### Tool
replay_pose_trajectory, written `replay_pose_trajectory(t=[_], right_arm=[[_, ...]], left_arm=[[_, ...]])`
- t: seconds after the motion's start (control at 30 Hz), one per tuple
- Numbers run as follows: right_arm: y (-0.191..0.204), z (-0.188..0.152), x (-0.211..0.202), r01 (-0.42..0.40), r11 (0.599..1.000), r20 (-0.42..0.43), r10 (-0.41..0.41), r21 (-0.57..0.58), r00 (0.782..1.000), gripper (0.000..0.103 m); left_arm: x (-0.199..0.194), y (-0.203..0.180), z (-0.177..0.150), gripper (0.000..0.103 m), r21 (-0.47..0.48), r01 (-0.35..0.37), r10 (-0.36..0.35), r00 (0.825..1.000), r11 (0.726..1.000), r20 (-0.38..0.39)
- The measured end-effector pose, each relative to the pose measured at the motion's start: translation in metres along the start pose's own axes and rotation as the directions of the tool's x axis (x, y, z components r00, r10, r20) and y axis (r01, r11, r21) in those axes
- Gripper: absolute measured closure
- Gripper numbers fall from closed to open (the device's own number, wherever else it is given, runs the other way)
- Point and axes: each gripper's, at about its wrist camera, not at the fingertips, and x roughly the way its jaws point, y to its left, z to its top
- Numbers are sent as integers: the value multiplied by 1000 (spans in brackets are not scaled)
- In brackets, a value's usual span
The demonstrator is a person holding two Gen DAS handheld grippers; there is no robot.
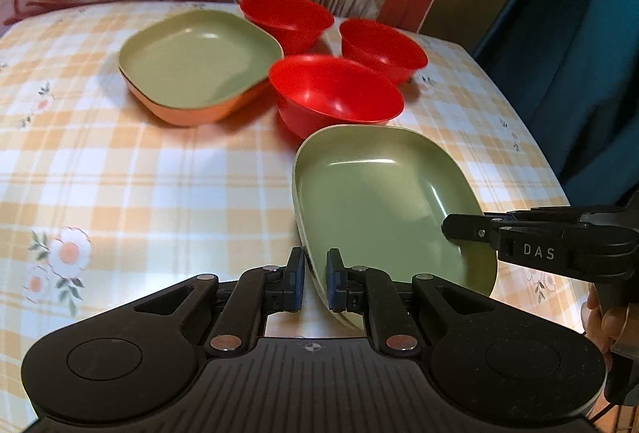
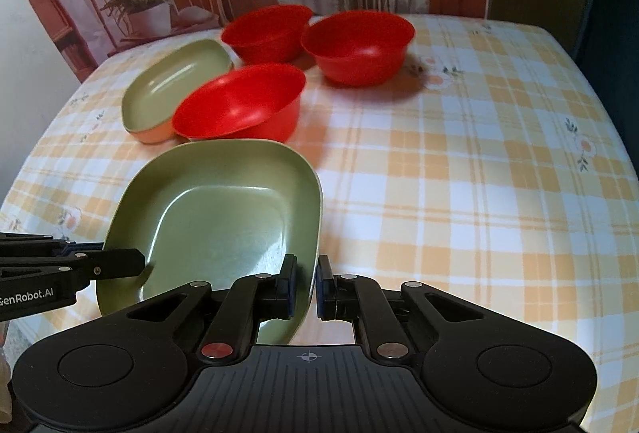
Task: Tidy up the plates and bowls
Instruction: 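Lift the second green plate with the left tool toward the stacked plates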
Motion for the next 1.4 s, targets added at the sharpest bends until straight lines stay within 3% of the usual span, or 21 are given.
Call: replay_pose_trajectory(t=[0.4,0.9,1.4], right_arm=[[35,22,-16,-10,1000,33,11,-25,999,94],[89,81,-16,-34,996,83,42,-88,996,94],[124,121,17,-61,991,70,70,-121,995,94]], left_arm=[[-35,21,10,91,-10,0,0,997,1000,82],[-69,57,42,90,-26,-33,37,983,999,181],[-70,94,66,90,-61,-73,83,978,995,192]])
